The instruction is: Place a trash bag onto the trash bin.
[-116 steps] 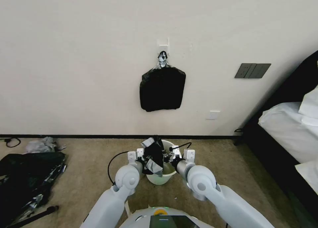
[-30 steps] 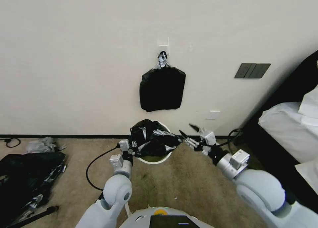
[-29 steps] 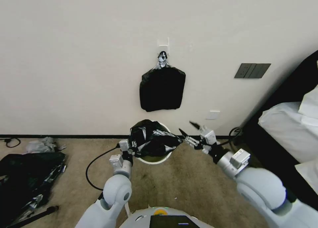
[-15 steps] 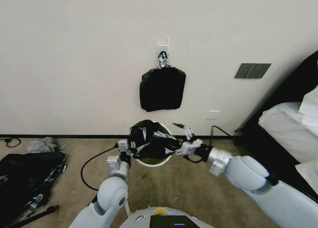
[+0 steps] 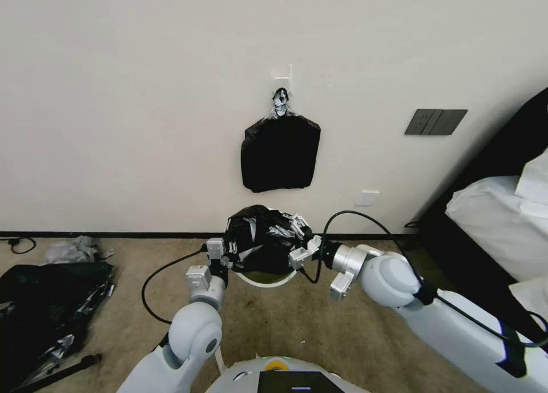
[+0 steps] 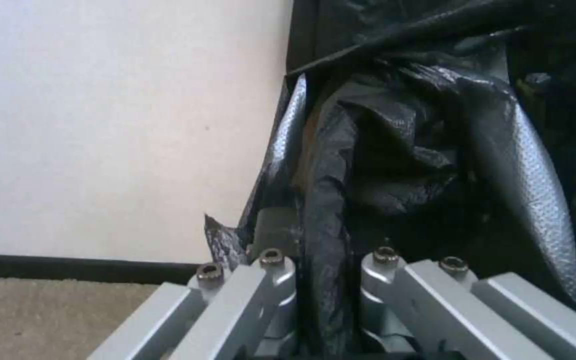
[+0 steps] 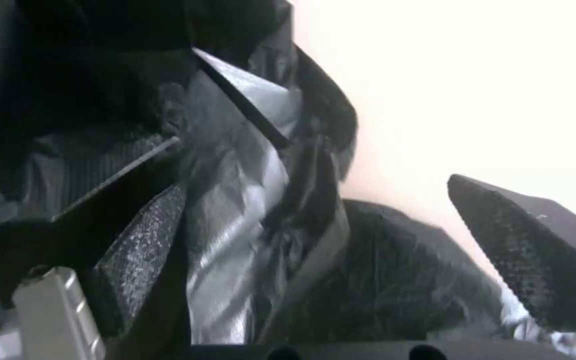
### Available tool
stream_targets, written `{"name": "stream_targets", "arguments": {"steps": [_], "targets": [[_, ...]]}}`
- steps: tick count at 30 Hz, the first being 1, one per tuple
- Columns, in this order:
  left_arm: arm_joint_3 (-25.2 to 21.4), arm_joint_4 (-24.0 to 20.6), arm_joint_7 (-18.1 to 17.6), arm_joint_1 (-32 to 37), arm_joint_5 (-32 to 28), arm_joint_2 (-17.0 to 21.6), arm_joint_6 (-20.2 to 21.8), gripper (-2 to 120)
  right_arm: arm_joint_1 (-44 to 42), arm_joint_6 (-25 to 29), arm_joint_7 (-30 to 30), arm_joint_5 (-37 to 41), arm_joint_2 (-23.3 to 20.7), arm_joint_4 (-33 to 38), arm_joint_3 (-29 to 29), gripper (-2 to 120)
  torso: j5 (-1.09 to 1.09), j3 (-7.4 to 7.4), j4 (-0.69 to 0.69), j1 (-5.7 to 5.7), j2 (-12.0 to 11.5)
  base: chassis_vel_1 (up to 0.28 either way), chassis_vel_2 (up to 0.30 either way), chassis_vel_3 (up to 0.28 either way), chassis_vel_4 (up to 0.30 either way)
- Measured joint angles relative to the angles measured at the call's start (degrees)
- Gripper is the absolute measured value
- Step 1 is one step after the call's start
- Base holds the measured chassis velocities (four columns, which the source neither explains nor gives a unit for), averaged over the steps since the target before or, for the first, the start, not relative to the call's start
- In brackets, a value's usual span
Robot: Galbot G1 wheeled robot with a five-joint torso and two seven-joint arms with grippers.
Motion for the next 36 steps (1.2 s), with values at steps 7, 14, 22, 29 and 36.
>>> {"name": "stream_targets", "arguments": {"steps": [7, 14, 22, 29, 36], "targets": [[0.02, -0.18, 0.0, 0.03, -0.12, -0.48, 0.27, 5, 1.16, 0.79, -0.47, -3.19, -0.51, -0.51, -2.31, 80, 0.0, 0.0, -0.01, 0.0, 0.0, 0.0, 0.0, 0.0, 0.0], [0.36, -0.53, 0.0, 0.57, -0.12, -1.17, 0.42, 5, 1.22, 0.99, -0.57, -3.34, -0.33, -1.4, -2.43, 51, 0.01, 0.0, 0.0, 0.0, 0.0, 0.0, 0.0, 0.0, 0.0], [0.36, -1.35, 0.13, 1.25, 0.25, -1.16, 0.43, 5, -0.13, -0.3, -1.05, -1.26, -0.2, -2.29, -1.33, 26, 0.0, 0.0, -0.01, 0.0, 0.0, 0.0, 0.0, 0.0, 0.0], [0.5, -0.16, 2.52, 2.48, 5.6, -1.3, -0.55, 5, -0.92, -2.35, 2.32, 10.97, -0.11, -2.07, -0.89, 1, 0.01, 0.0, 0.0, 0.0, 0.0, 0.0, 0.0, 0.0, 0.0], [1.65, 2.76, 6.42, 3.26, 13.12, -1.58, -3.57, 5, -1.04, -8.3, 9.28, 37.36, -1.45, 1.05, -1.44, 0, 0.0, 0.0, -0.01, 0.0, 0.0, 0.0, 0.0, 0.0, 0.0]]}}
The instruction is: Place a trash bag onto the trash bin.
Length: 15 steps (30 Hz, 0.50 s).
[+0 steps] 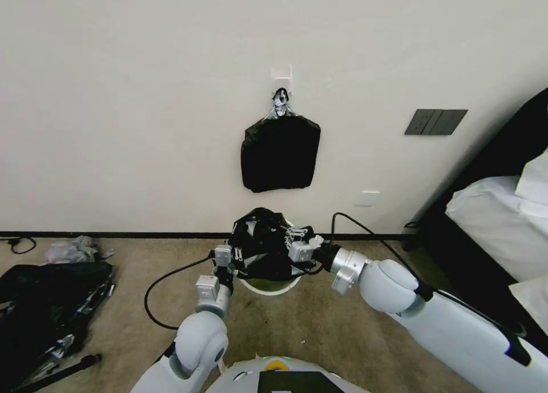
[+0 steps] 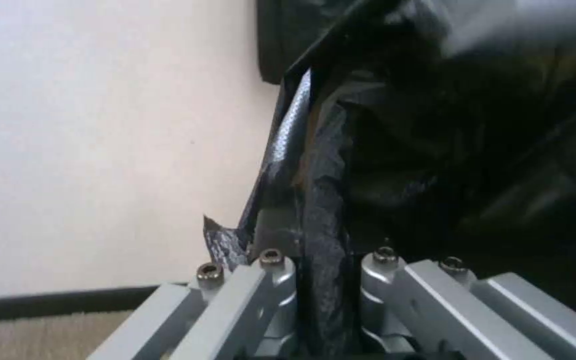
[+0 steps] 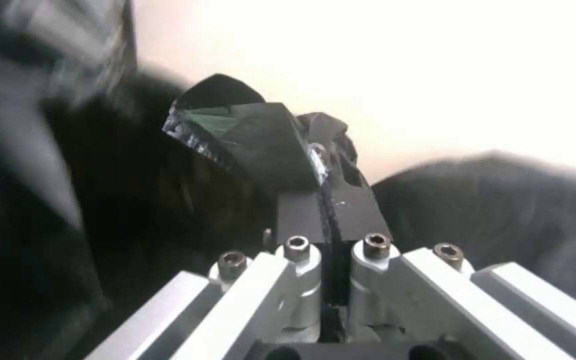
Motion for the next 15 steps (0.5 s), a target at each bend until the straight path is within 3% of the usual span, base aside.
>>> {"name": "stream_targets", "arguments": {"steps": [2, 4, 6, 15], "targets": [[0.64, 1.0, 1.4, 0.31, 2.51, -0.11, -1.35, 5, 0.9, -4.16, 2.05, 11.62, -0.06, 0.68, 0.62, 0, 0.0, 0.0, 0.01, 0.0, 0.0, 0.0, 0.0, 0.0, 0.0], [0.92, 1.4, 1.95, 0.43, 3.53, -0.24, -1.83, 5, 1.41, -5.67, 2.82, 15.6, 0.05, 0.75, 1.02, 0, -0.01, 0.0, 0.01, 0.0, 0.0, 0.0, 0.0, 0.0, 0.0], [1.31, 2.15, 3.2, 0.81, 5.97, -0.59, -3.23, 5, 3.31, -10.17, 5.55, 26.14, 0.63, 0.37, 2.04, 0, 0.0, 0.0, 0.01, 0.0, 0.0, 0.0, 0.0, 0.0, 0.0], [1.08, 2.82, 6.8, 3.09, 11.21, -0.5, -8.69, 5, 7.82, -18.79, 8.4, 45.43, 1.54, -3.91, 4.48, 0, 0.0, 0.0, 0.01, 0.0, 0.0, 0.0, 0.0, 0.0, 0.0]]}}
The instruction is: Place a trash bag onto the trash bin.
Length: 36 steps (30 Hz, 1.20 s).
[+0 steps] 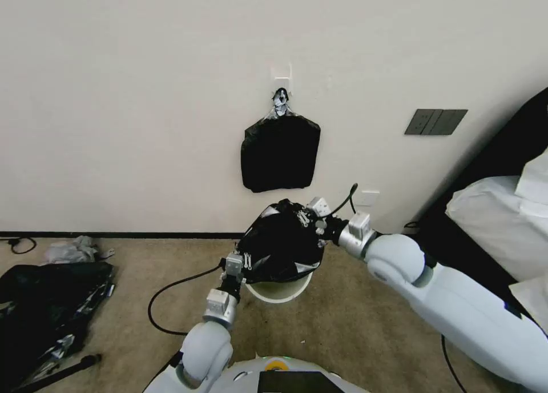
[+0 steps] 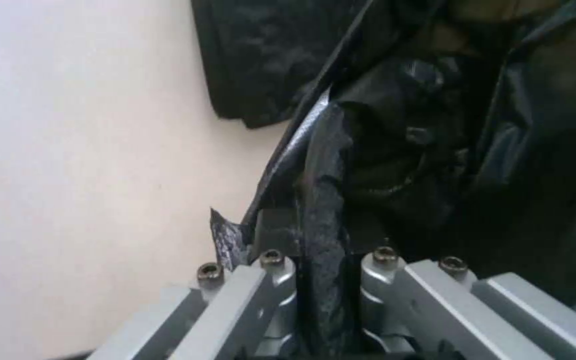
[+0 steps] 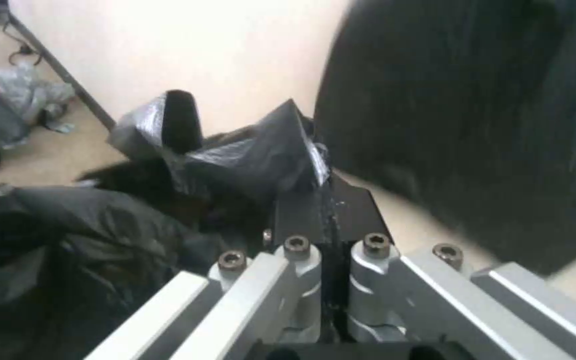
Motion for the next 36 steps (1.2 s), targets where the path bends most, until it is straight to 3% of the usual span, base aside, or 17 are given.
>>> {"name": "stream_targets", "arguments": {"steps": [3, 13, 21, 36], "targets": [[-0.77, -0.07, 1.92, 1.4, 2.06, 0.39, -2.78, 5, 1.43, -2.97, 1.14, 7.06, 0.93, -2.47, -0.05, 0, 0.01, 0.0, 0.0, 0.0, 0.0, 0.0, 0.0, 0.0, 0.0], [-1.62, -0.22, 4.4, 2.09, 1.94, 0.16, -6.42, 5, 4.01, -9.12, 0.21, 13.39, 0.73, -7.31, 1.11, 0, 0.01, 0.0, 0.0, 0.0, 0.0, 0.0, 0.0, 0.0, 0.0], [-2.62, 1.18, 5.91, 0.17, -6.95, -1.57, -9.39, 5, 1.3, -12.06, -8.38, 16.86, -2.45, -11.18, 6.65, 4, 0.01, 0.0, 0.0, 0.0, 0.0, 0.0, 0.0, 0.0, 0.0], [-2.97, 1.64, 5.77, -1.93, -19.02, -2.59, -8.65, 5, -7.58, -10.37, -12.11, 23.17, -5.5, -9.68, 16.24, 7, 0.01, 0.0, 0.0, 0.0, 0.0, 0.0, 0.0, 0.0, 0.0]]}}
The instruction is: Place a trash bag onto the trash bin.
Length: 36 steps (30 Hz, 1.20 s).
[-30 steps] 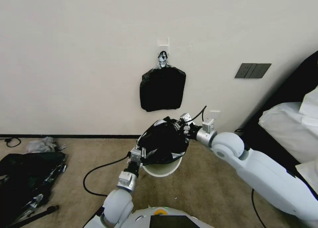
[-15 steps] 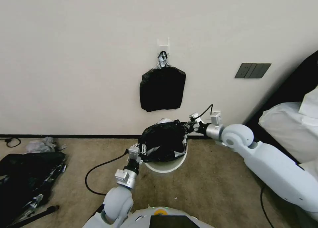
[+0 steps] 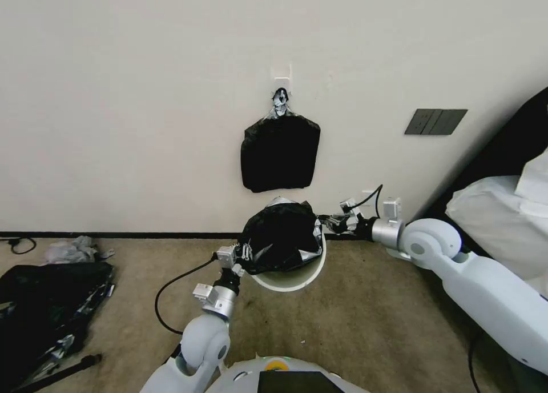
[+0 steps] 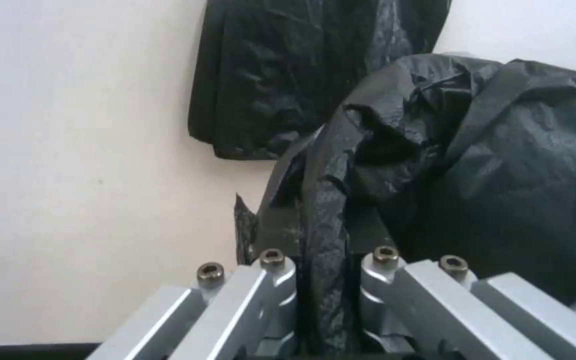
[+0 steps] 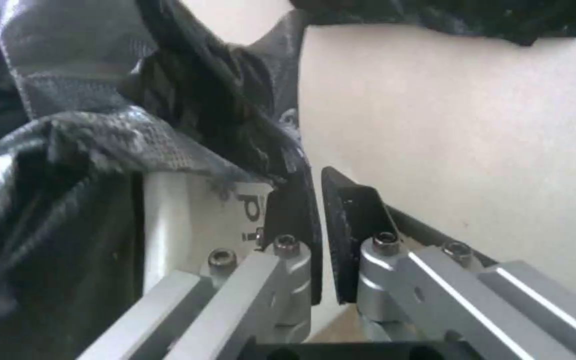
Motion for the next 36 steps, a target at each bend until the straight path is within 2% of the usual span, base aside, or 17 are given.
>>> {"name": "stream_targets", "arguments": {"steps": [2, 3, 5, 6, 9, 11, 12, 13, 15, 16, 20, 21, 23, 24, 25, 28, 36], "targets": [[-0.05, 0.26, -0.03, -0.16, -0.46, -0.09, 0.13, 5, -0.41, 1.19, 1.09, 0.19, 0.0, 0.16, 0.94, 11, 0.0, 0.0, 0.0, 0.0, 0.0, 0.0, 0.0, 0.0, 0.0], [-0.12, 0.94, -0.15, -0.43, -1.5, -0.28, 0.49, 5, -0.9, 2.76, 3.65, 1.34, -0.17, 0.53, 2.93, 22, 0.0, 0.0, 0.02, 0.0, 0.0, 0.0, 0.0, 0.0, 0.0], [-0.18, 1.21, -0.19, -0.53, -1.88, -0.33, 0.61, 5, -0.98, 3.01, 4.65, 2.47, -0.37, 0.66, 3.78, 25, 0.0, 0.0, 0.01, 0.0, 0.0, 0.0, 0.0, 0.0, 0.0], [-0.29, 1.66, -0.21, -0.68, -2.48, -0.39, 0.86, 5, -1.2, 3.25, 6.61, 4.99, -0.71, 0.92, 5.37, 32, -0.01, 0.0, 0.01, 0.0, 0.0, 0.0, 0.0, 0.0, 0.0], [-0.42, 2.1, -0.25, -0.86, -3.41, -0.41, 1.07, 5, -1.91, 3.43, 8.31, 8.85, -1.04, 1.39, 7.58, 38, -0.02, 0.0, 0.01, 0.0, 0.0, 0.0, 0.0, 0.0, 0.0], [-0.53, 2.34, -0.34, -1.12, -4.76, -0.49, 1.34, 5, -3.9, 3.54, 10.71, 15.64, -0.93, 2.81, 9.49, 49, -0.01, 0.0, 0.01, 0.0, 0.0, 0.0, 0.0, 0.0, 0.0], [-0.53, 2.34, -0.34, -1.12, -4.76, -0.49, 1.34, 5, -3.9, 3.54, 10.71, 15.64, -0.93, 2.81, 9.49, 49, -0.01, 0.0, 0.01, 0.0, 0.0, 0.0, 0.0, 0.0, 0.0], [-0.58, 2.47, -0.35, -1.32, -5.24, -0.49, 1.46, 5, -5.72, 3.53, 15.63, 24.06, -0.12, 4.78, 10.22, 57, -0.02, 0.0, 0.0, 0.0, 0.0, 0.0, 0.0, 0.0, 0.0], [-0.59, 2.64, -0.36, -1.5, -5.31, -0.42, 1.48, 5, -6.9, 3.52, 21.32, 30.47, 1.05, 6.46, 10.31, 63, -0.02, 0.0, 0.0, 0.0, 0.0, 0.0, 0.0, 0.0, 0.0], [-0.59, 2.64, -0.36, -1.5, -5.31, -0.42, 1.48, 5, -6.9, 3.52, 21.32, 30.47, 1.05, 6.46, 10.31, 63, -0.02, 0.0, 0.0, 0.0, 0.0, 0.0, 0.0, 0.0, 0.0], [-0.31, 2.6, -0.23, -1.89, -3.56, 0.27, 1.43, 5, -4.56, 4.1, 38.11, 45.94, 6.08, 8.96, 8.15, 84, -0.01, 0.0, 0.01, 0.0, 0.0, 0.0, 0.0, 0.0, 0.0], [-0.31, 2.6, -0.23, -1.89, -3.56, 0.27, 1.43, 5, -4.56, 4.1, 38.11, 45.94, 6.08, 8.96, 8.15, 84, -0.01, 0.0, 0.01, 0.0, 0.0, 0.0, 0.0, 0.0, 0.0], [-0.2, 2.36, -0.2, -1.9, -3.09, 0.38, 1.39, 5, -2.36, 4.8, 43.04, 50.35, 7.93, 8.81, 7.04, 91, -0.02, 0.0, 0.02, 0.0, 0.0, 0.0, 0.0, 0.0, 0.0], [-0.2, 2.36, -0.2, -1.9, -3.09, 0.38, 1.39, 5, -2.36, 4.8, 43.04, 50.35, 7.93, 8.81, 7.04, 91, -0.02, 0.0, 0.02, 0.0, 0.0, 0.0, 0.0, 0.0, 0.0], [-0.11, 2.07, -0.16, -1.83, -2.64, 0.47, 1.33, 5, -0.74, 5.67, 46.43, 53.1, 9.34, 8.64, 6.13, 98, -0.01, 0.0, 0.03, 0.0, 0.0, 0.0, 0.0, 0.0, 0.0], [0.0, 1.67, -0.03, -1.59, -1.93, 0.61, 1.3, 5, 0.58, 6.21, 48.58, 54.44, 10.66, 8.51, 5.11, 100, -0.01, 0.0, 0.01, 0.0, 0.0, 0.0, 0.0, 0.0, 0.0], [0.62, 0.71, 0.0, -1.45, -1.27, 0.53, 1.28, 5, 0.67, 6.21, 49.54, 53.7, 11.36, 8.2, 3.88, 98, 0.0, 0.0, 0.0, 0.0, 0.0, 0.0, 0.0, 0.0, 0.0]]}}
